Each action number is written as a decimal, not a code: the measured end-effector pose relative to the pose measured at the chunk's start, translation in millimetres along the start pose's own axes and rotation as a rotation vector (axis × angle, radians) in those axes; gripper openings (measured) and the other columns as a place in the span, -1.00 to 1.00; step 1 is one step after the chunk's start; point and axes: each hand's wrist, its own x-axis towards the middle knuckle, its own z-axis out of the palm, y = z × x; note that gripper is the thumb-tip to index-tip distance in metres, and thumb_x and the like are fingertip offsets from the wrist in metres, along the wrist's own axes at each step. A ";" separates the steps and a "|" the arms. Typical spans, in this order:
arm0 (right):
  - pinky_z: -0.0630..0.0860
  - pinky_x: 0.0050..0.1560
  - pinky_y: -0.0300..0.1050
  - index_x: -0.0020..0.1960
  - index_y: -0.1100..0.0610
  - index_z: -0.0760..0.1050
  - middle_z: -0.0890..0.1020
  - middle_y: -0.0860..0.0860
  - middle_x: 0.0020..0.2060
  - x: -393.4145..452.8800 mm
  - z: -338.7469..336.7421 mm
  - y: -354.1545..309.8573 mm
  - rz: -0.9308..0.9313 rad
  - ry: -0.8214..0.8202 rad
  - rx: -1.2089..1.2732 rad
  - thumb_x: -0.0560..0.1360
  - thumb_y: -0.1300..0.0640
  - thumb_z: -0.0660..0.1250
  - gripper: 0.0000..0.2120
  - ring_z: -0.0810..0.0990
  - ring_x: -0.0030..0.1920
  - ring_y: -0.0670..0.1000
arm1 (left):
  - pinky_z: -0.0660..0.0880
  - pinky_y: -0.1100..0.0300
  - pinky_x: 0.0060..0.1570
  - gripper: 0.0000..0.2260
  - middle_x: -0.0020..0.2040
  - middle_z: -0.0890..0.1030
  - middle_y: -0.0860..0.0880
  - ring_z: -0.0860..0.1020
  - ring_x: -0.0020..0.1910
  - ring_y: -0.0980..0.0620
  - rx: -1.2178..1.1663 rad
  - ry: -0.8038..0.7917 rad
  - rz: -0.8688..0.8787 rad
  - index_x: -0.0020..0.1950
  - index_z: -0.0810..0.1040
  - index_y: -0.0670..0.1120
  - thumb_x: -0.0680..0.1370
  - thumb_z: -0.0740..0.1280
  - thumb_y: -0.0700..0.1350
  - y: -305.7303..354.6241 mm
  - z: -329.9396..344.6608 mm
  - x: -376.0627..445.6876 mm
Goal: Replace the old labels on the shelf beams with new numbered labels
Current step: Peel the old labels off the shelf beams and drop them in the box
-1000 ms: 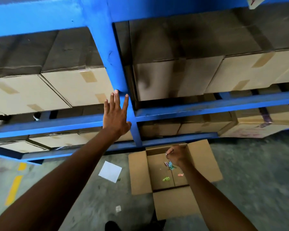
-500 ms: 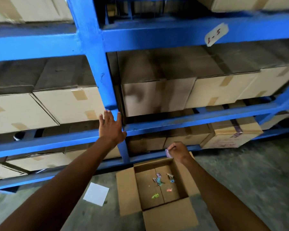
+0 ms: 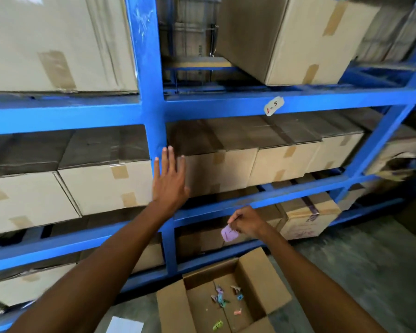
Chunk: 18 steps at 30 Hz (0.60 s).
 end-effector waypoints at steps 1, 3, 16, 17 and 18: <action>0.47 -0.05 -0.17 -0.43 0.07 0.53 0.58 -0.04 -0.39 0.7 6.2 -0.5 0.012 0.010 -0.002 0.37 0.40 0.34 -0.70 0.52 -0.33 -0.14 | -0.19 -0.14 0.47 -0.22 0.54 -0.12 -0.30 -0.18 0.53 -0.24 0.061 0.058 0.004 0.53 0.05 -0.13 0.39 0.34 -0.06 -11.3 -4.0 1.0; 0.48 -0.06 -0.20 -0.48 0.00 0.47 0.60 -0.03 -0.38 3.1 16.6 0.5 0.042 0.064 -0.028 0.37 0.36 0.34 -0.64 0.54 -0.31 -0.11 | -0.21 -0.16 0.46 -0.21 0.53 -0.15 -0.33 -0.19 0.52 -0.26 0.179 0.096 0.022 0.53 0.03 -0.14 0.38 0.32 -0.06 -32.6 -10.4 4.7; 0.55 0.07 -0.09 -0.41 0.12 0.53 0.68 0.15 -0.15 4.2 28.1 13.8 0.153 0.142 -0.099 0.41 0.33 0.33 -0.75 0.62 -0.08 0.04 | -0.21 -0.17 0.46 -0.17 0.51 -0.27 -0.32 -0.27 0.50 -0.27 0.330 -0.013 0.069 0.55 -0.14 -0.09 0.44 0.29 0.07 -62.8 -5.0 12.6; 0.55 0.01 -0.12 -0.36 0.16 0.58 0.69 0.13 -0.16 4.7 27.6 14.8 0.162 0.150 -0.101 0.41 0.30 0.35 -0.81 0.62 -0.11 0.02 | -0.22 -0.16 0.46 -0.17 0.51 -0.27 -0.33 -0.27 0.50 -0.28 0.329 -0.012 0.070 0.55 -0.14 -0.09 0.44 0.29 0.06 -62.7 -5.1 12.6; 0.55 -0.03 -0.13 -0.29 0.19 0.61 0.69 0.12 -0.18 4.8 26.9 16.1 0.178 0.141 -0.113 0.41 0.28 0.37 -0.89 0.61 -0.12 0.01 | -0.22 -0.16 0.46 -0.17 0.51 -0.27 -0.33 -0.27 0.50 -0.28 0.327 -0.012 0.073 0.55 -0.14 -0.09 0.44 0.29 0.06 -61.9 -4.8 12.8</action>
